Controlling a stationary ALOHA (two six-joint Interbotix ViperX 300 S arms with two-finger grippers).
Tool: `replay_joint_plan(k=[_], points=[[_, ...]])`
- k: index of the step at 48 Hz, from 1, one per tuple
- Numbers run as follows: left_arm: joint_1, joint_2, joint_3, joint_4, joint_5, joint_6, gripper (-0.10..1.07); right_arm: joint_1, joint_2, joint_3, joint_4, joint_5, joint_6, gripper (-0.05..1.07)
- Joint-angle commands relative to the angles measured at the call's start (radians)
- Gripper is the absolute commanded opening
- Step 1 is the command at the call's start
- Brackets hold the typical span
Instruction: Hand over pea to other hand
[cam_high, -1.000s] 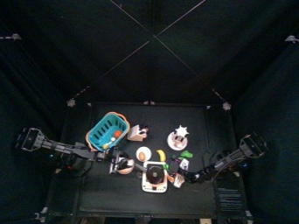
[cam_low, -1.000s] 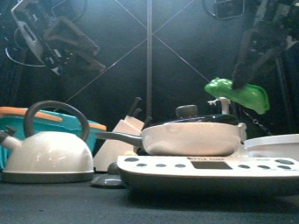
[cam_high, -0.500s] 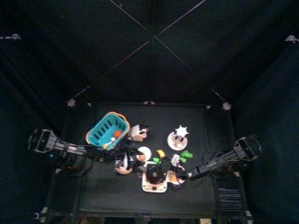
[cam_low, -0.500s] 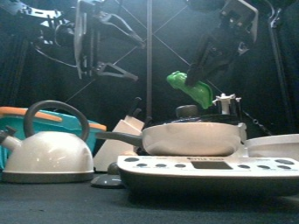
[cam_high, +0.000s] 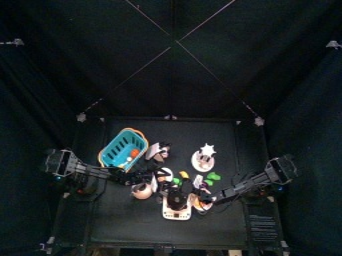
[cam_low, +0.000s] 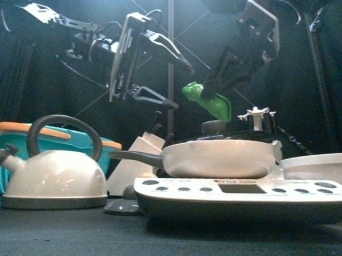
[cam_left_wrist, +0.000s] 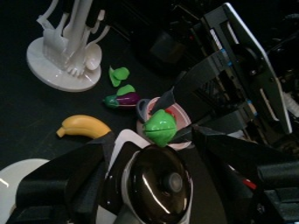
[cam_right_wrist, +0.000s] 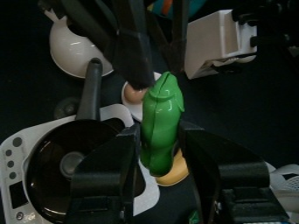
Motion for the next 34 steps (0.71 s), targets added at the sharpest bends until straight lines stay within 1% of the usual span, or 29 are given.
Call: replay_joint_plan(k=[1,8,22,27,34], points=[[0.002,0.021,-0.048,0.005,-0.009,0.002,1.01,-0.006,-0.009,-0.026,-0.006,0.0,0.002,0.54],[0.003,0.06,-0.08,0.002,-0.009,0.002,1.01,-0.008,-0.003,-0.029,-0.008,0.0,0.002,0.54],[0.005,0.098,-0.11,0.002,-0.008,0.0,0.98,-0.008,0.002,-0.031,-0.008,0.0,0.002,0.54],[0.005,0.101,-0.11,0.002,-0.009,0.0,0.93,-0.008,0.002,-0.029,-0.008,0.0,0.002,0.54],[0.008,0.101,-0.107,0.0,-0.009,0.002,0.79,-0.008,0.002,-0.031,-0.008,0.0,0.002,0.54]])
